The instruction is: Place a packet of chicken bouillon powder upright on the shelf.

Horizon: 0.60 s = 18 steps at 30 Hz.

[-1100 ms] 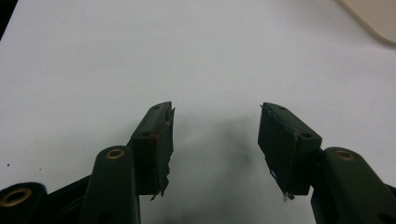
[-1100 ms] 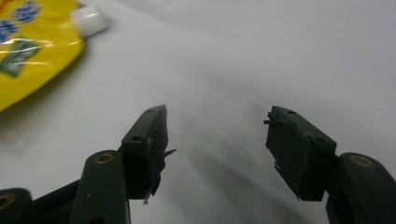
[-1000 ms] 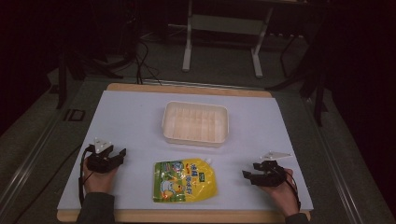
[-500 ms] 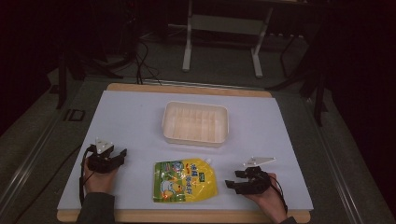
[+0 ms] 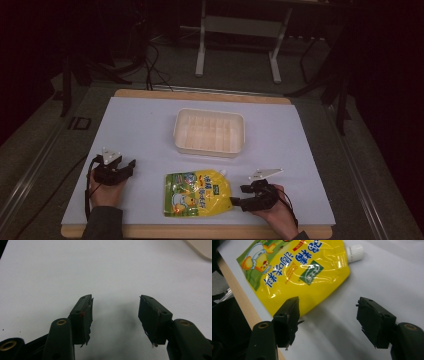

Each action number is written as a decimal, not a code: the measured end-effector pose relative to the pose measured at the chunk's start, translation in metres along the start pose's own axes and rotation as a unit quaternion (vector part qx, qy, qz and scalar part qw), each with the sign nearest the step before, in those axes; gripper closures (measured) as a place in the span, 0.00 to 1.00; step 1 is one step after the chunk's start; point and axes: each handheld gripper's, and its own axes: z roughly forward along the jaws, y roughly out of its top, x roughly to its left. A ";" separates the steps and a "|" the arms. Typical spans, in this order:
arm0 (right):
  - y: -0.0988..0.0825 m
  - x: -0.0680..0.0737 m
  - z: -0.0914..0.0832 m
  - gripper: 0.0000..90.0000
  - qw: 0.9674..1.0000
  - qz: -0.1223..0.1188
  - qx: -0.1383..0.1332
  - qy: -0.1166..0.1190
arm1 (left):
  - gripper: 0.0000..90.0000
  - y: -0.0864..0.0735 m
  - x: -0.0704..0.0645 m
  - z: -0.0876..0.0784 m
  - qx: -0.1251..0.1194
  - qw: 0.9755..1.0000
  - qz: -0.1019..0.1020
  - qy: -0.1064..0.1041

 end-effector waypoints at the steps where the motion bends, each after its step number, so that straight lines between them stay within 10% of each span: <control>1: 0.000 0.000 0.000 0.38 1.000 0.000 0.000 0.000 | 0.49 0.000 0.000 0.000 0.000 1.000 0.000 0.000; 18: 0.003 0.010 0.020 0.33 0.999 0.003 0.021 0.026 | 0.49 0.000 0.000 0.000 0.000 1.000 -0.001 -0.001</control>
